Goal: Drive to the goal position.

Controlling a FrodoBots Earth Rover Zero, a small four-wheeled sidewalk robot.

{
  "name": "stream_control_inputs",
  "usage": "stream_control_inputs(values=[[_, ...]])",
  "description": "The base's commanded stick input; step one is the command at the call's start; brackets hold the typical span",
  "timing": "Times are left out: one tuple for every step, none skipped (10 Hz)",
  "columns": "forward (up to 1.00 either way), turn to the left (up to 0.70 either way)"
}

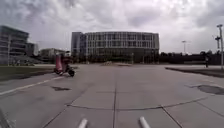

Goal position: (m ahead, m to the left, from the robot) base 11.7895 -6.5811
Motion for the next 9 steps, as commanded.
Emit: stream_control_inputs(values=[[0.70, 0.00], [0.70, 0.00], [0.70, 0.00], [0.70, 0.00], [0.70, 0.00], [0.70, 0.00], [0.70, 0.00], [0.70, 0.00], [0.70, 0.00]])
